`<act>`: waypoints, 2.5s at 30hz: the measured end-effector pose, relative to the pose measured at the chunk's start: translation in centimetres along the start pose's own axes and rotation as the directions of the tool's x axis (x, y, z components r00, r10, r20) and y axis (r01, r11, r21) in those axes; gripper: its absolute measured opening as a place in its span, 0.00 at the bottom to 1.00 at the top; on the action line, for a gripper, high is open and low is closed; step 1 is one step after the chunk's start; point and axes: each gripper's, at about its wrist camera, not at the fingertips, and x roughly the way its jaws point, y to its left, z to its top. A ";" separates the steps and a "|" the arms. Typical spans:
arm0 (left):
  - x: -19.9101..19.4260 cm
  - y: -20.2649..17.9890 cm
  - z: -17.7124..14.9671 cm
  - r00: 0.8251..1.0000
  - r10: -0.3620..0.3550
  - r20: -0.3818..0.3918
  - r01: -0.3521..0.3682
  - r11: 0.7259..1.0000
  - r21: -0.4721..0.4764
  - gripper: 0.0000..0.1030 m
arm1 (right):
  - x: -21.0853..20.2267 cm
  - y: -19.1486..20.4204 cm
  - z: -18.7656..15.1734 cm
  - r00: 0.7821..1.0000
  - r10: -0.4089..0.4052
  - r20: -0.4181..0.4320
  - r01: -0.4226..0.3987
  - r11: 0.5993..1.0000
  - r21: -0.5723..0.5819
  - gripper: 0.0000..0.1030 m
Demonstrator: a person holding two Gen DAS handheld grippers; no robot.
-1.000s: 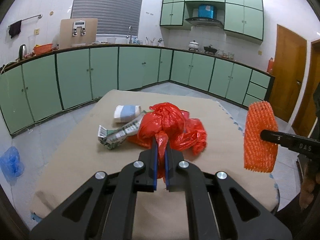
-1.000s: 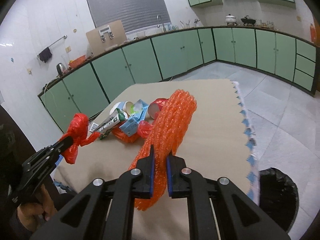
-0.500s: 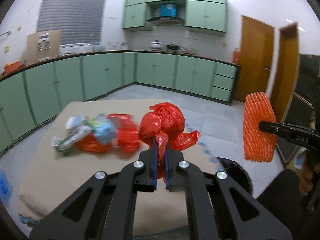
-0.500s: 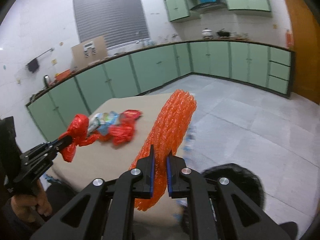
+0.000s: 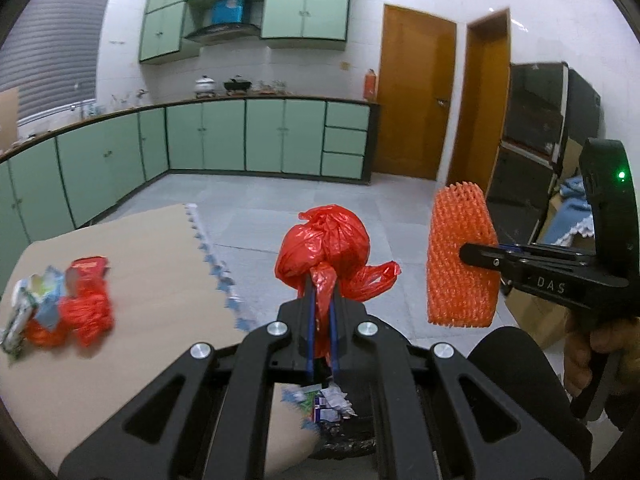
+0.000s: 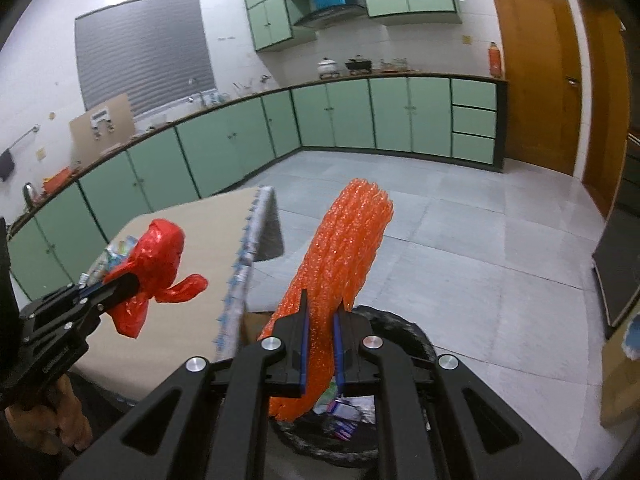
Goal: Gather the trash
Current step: 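Release the red bag into the black bin while the right tool drops the mesh in, then move both open tools back over the remaining trash on the table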
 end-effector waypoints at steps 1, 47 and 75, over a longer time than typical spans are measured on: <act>0.9 -0.3 -0.1 1.000 -0.007 -0.010 0.007 1.000 0.001 0.04 | 0.6 -0.5 -0.1 1.000 -0.007 -0.008 0.007 1.000 0.007 0.09; -1.1 7.8 -1.8 0.970 0.241 -0.038 -0.244 0.966 -0.088 0.64 | 4.3 2.5 1.2 0.996 0.075 -0.040 -0.077 0.996 -0.043 0.41; -15.2 29.2 -5.3 0.839 0.545 -0.011 -0.528 0.808 -0.259 0.85 | 12.8 29.7 0.4 0.921 0.369 -0.126 -0.389 0.866 -0.314 0.66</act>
